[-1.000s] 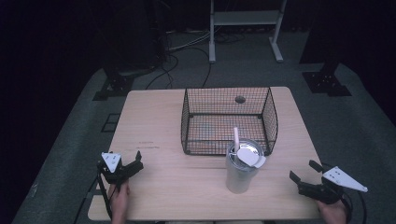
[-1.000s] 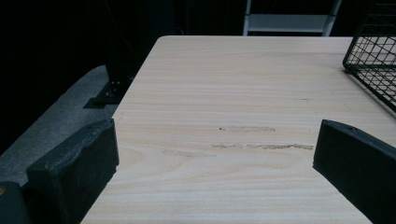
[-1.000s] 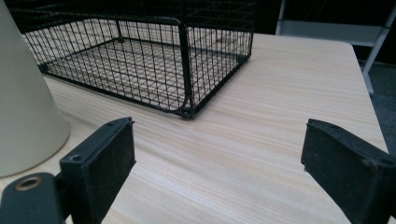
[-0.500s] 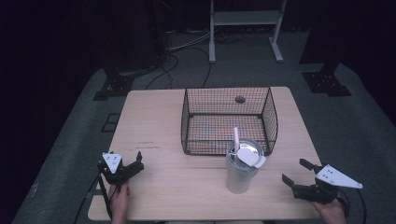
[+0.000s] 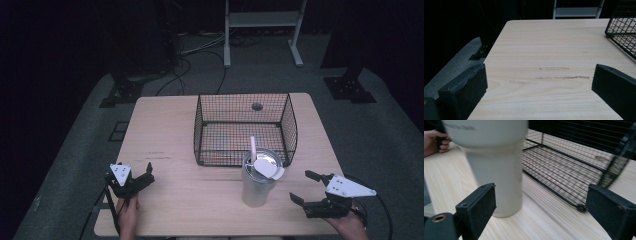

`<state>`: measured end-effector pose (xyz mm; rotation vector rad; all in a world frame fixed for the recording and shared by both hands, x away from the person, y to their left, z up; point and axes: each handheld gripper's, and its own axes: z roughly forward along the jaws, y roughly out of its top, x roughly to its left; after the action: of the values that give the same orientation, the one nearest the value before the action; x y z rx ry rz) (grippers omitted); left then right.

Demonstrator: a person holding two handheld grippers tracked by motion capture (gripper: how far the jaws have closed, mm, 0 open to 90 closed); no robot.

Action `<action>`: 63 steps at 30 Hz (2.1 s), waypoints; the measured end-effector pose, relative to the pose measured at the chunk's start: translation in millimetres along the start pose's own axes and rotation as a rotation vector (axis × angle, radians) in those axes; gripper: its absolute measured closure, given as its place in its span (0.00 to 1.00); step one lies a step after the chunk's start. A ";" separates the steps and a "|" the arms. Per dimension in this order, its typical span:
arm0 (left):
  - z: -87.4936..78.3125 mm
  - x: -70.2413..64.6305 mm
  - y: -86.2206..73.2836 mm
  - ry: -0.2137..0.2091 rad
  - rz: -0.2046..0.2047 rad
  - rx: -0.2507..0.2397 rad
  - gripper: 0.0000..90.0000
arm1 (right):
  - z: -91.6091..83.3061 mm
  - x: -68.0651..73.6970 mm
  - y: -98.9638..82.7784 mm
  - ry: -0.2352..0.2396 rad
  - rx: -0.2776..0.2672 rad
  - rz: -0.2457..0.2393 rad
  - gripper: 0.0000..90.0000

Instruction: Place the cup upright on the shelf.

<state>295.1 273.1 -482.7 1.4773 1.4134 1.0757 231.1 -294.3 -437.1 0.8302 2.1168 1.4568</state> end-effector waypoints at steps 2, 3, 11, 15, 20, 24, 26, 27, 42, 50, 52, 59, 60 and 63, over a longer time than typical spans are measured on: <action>-0.2 -0.2 0.1 0.000 0.003 0.001 0.00 | 2.0 4.3 4.5 0.021 -0.001 -0.012 0.10; -0.2 -0.3 0.0 0.000 0.004 0.001 0.00 | 3.1 6.6 6.4 0.032 -0.001 -0.016 0.10; -0.3 -1.0 -0.1 0.000 0.009 -0.002 0.00 | 17.3 19.1 14.5 0.113 -0.018 -0.023 0.10; -0.5 -1.2 -0.1 0.000 0.014 -0.001 0.00 | 28.2 23.9 14.3 0.136 -0.031 -0.014 0.10; -0.8 -1.6 -0.2 -0.001 0.018 -0.003 0.00 | 40.7 30.5 14.2 0.160 -0.040 -0.013 0.10; -0.8 -1.9 -0.2 -0.002 0.022 -0.003 0.00 | 48.6 33.9 14.4 0.157 -0.042 -0.004 0.10; -0.8 -2.0 -0.3 -0.002 0.022 -0.003 0.00 | 52.4 35.5 14.3 0.154 -0.044 -0.005 0.10; -0.8 -2.0 -0.3 -0.002 0.022 -0.003 0.00 | 54.5 36.3 14.2 0.152 -0.046 -0.003 0.10; -0.9 -2.3 -0.5 -0.006 0.025 -0.009 0.00 | 85.8 49.5 13.8 0.081 -0.125 0.005 0.05; -0.9 -2.3 -0.4 -0.006 0.026 -0.006 0.00 | 90.3 51.3 13.4 0.061 -0.151 0.006 0.07; -0.9 -2.2 -0.4 -0.006 0.025 -0.006 0.00 | 90.3 51.4 13.1 0.063 -0.152 0.009 0.07; -1.0 -2.3 -0.5 -0.006 0.025 -0.007 0.00 | 89.8 49.3 12.3 0.078 -0.161 0.002 0.08; -1.1 -2.2 -0.5 -0.006 0.025 -0.007 0.00 | 89.6 48.6 12.9 0.085 -0.156 0.001 0.08; -1.1 -2.0 -0.5 -0.007 0.026 -0.008 0.00 | 89.6 47.0 13.7 0.111 -0.155 -0.009 0.08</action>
<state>293.9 271.1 -482.9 1.4963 1.3874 1.0895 258.5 -197.9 -456.5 0.6964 2.0509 1.6732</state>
